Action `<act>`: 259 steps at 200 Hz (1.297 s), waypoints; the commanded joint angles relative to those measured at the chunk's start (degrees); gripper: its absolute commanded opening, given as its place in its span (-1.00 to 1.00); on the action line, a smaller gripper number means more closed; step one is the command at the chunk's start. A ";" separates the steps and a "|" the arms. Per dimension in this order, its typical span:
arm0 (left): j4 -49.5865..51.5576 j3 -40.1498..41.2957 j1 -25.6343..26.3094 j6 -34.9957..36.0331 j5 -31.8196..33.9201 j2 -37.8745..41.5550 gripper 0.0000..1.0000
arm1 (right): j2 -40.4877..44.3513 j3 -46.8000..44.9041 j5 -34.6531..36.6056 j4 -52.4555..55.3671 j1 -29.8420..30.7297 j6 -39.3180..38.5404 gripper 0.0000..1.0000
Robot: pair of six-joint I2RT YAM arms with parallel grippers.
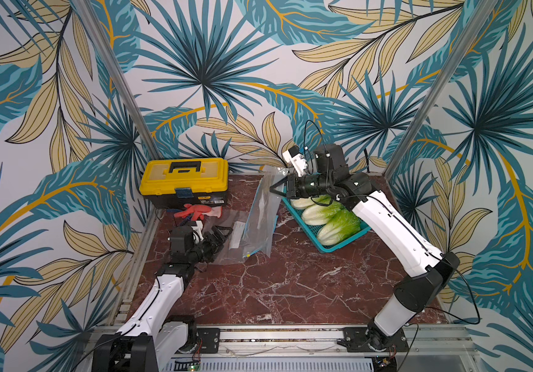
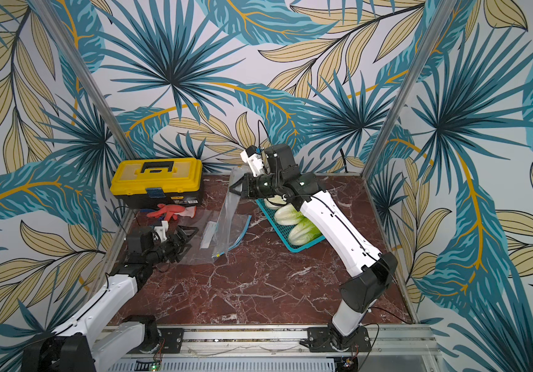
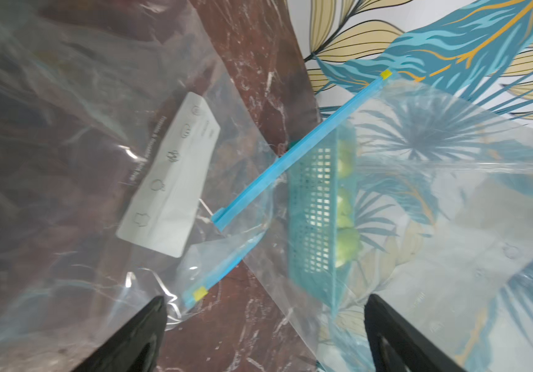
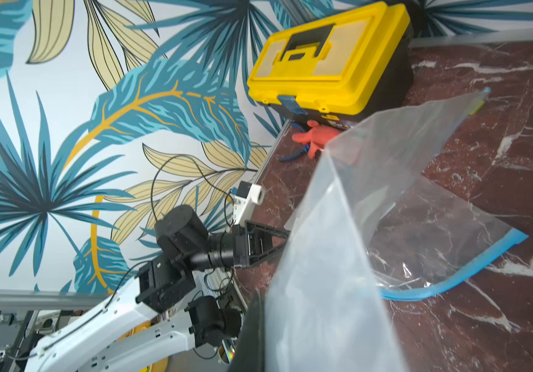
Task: Put the chinese cabbages into a zipper bag and zip it
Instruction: Pick up the zipper food storage bag at the center of the board.
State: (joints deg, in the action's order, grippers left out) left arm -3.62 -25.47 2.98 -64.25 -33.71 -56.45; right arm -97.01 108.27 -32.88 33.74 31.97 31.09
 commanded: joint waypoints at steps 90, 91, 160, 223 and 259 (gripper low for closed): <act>14.45 -16.23 8.44 23.81 19.38 -6.06 0.86 | 21.74 -48.82 5.59 -4.16 -6.31 12.44 -1.00; 14.62 -16.52 8.62 24.26 19.43 -6.49 0.86 | 21.74 -49.10 5.66 -3.83 -6.57 11.94 -1.00; 23.08 -38.99 12.45 47.56 8.13 -34.78 0.92 | 12.67 -40.19 19.96 15.02 -9.98 -6.50 -1.00; 26.51 -53.97 11.26 51.01 -4.77 -56.61 0.87 | 9.05 -36.72 19.12 16.03 -11.61 -9.78 -1.00; 29.42 -60.25 10.48 54.70 -5.82 -62.56 0.85 | 8.81 -36.24 17.50 14.96 -11.96 -10.28 -1.00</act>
State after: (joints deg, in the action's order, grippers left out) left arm 22.15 -81.52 14.20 -14.31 -36.75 -117.14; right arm -87.83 71.37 -14.39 47.97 20.43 22.39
